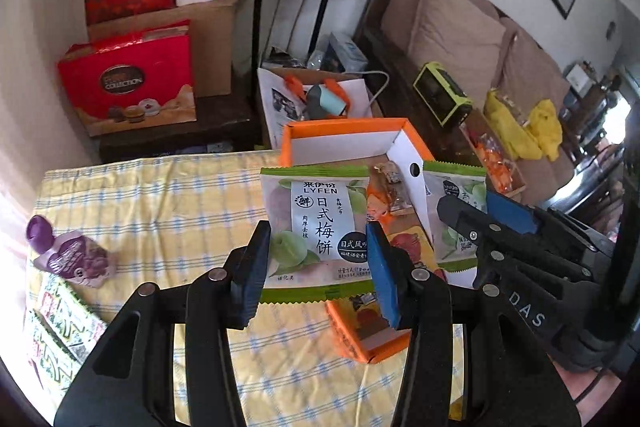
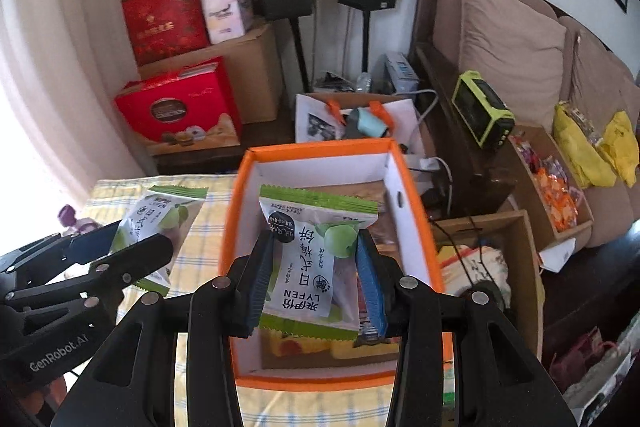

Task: Organize objects
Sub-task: 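Carry both mochi packs over the orange box with both grippers, then lower both mochi packs into the box and open both grippers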

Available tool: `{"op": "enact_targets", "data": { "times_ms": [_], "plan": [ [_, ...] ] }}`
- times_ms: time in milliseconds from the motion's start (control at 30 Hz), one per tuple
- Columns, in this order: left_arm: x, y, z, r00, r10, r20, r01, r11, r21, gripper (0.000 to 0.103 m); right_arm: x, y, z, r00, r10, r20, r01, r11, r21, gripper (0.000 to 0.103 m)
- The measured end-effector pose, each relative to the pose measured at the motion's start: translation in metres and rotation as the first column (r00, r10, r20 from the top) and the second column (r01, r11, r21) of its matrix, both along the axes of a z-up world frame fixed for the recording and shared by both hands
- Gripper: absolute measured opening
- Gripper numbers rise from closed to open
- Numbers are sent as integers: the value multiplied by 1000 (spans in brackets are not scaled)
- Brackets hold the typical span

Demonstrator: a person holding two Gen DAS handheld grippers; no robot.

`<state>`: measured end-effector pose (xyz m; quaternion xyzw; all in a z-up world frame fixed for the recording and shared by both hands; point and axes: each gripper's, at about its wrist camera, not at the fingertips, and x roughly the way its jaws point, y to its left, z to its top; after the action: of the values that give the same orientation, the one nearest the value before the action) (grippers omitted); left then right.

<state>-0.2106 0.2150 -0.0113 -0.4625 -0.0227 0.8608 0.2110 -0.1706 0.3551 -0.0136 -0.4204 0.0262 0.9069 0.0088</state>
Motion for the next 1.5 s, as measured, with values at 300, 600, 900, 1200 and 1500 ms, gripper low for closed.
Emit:
{"op": "enact_targets", "data": {
  "times_ms": [300, 600, 900, 1200, 1500],
  "plan": [
    [-21, 21, -23, 998, 10, 61, -12, 1000, 27, 45, -9, 20, -23, 999, -23, 35, 23, 1000, 12, 41],
    [-29, 14, -23, 998, 20, 59, -23, 998, 53, 74, -16, 33, -33, 998, -58, 17, 58, 998, 23, 65],
    [-16, -18, -6, 998, 57, -36, -58, 998, -24, 97, -10, 27, -13, 997, -65, -29, 66, 998, 13, 82],
    [-4, -53, 13, 996, 68, -52, -69, 997, -24, 103, 1, 5, 1, 997, -38, -69, 37, 999, -5, 103],
    [21, -104, 31, 994, 88, -57, -88, 996, 0, 103, 17, -24, 13, 996, 11, -91, -15, 999, -36, 103]
  ]
}}
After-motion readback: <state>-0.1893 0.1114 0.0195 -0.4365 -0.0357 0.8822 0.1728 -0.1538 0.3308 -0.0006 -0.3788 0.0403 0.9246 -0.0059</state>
